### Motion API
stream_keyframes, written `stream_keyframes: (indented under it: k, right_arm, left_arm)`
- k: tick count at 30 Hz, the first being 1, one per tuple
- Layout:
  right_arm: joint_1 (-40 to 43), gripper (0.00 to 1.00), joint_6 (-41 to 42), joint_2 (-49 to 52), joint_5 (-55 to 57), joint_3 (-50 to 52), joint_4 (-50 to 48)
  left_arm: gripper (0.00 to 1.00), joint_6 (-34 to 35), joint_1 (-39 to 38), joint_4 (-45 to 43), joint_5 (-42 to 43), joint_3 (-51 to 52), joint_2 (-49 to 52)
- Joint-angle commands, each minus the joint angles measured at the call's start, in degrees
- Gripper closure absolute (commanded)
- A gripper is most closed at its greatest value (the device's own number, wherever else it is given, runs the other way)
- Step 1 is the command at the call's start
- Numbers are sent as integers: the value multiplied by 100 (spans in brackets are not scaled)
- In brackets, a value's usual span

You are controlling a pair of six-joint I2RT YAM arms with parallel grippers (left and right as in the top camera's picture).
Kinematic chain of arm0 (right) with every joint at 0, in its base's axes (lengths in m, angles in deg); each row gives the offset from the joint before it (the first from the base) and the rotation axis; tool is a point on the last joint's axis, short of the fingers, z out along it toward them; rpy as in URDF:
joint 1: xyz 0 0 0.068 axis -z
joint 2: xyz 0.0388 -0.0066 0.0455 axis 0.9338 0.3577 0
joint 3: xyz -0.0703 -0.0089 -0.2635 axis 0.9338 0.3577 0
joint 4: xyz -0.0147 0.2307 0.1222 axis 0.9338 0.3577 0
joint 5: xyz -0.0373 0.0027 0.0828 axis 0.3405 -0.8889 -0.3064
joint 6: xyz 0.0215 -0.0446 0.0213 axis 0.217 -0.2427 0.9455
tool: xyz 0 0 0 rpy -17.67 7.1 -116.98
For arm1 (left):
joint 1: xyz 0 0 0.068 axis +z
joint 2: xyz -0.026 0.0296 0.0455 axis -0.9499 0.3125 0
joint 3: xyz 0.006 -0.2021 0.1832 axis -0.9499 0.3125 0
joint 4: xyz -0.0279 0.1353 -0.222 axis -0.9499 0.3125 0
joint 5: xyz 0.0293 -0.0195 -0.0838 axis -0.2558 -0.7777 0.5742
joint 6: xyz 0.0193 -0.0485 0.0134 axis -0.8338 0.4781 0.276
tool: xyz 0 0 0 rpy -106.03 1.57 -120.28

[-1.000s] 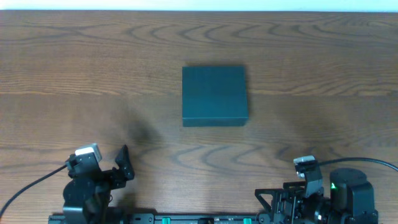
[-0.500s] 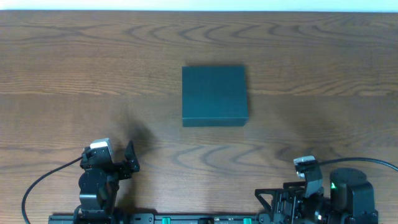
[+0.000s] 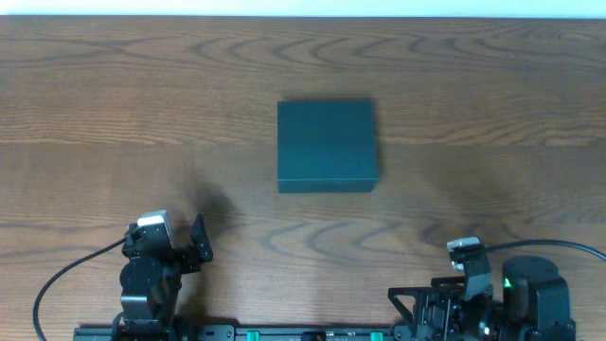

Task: Pack container

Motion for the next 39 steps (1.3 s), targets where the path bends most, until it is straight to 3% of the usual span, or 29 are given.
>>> stream_keyframes:
  k: [1, 5, 8, 18, 22, 31, 39]
  right_arm:
    - [-55, 1, 37, -13, -4, 11, -7]
    - [-55, 1, 17, -13, 570, 11, -66]
    - [-83, 1, -9, -170, 1139, 74, -673]
    - [-85, 1, -1873, -1893, 1620, 1794, -2660]
    - [-87, 1, -1875, -2413, 1729, 2743, -3106]
    - [-256, 1, -1851, -2446, 1705, 3917, -3423]
    - [-289, 1, -1853, -2441, 1705, 4063, -3550]
  left_arm:
    - [5, -120, 39, -26, 22, 94, -48]
    - [5, -120, 39, -28, 22, 94, -48]
    - [5, -120, 39, -26, 22, 94, -48]
    - [5, -120, 39, -28, 22, 94, -48]
    - [5, -120, 39, -26, 22, 94, -48]
    - [5, -120, 39, -26, 22, 94, -48]
    - [5, -120, 39, -26, 22, 94, -48]
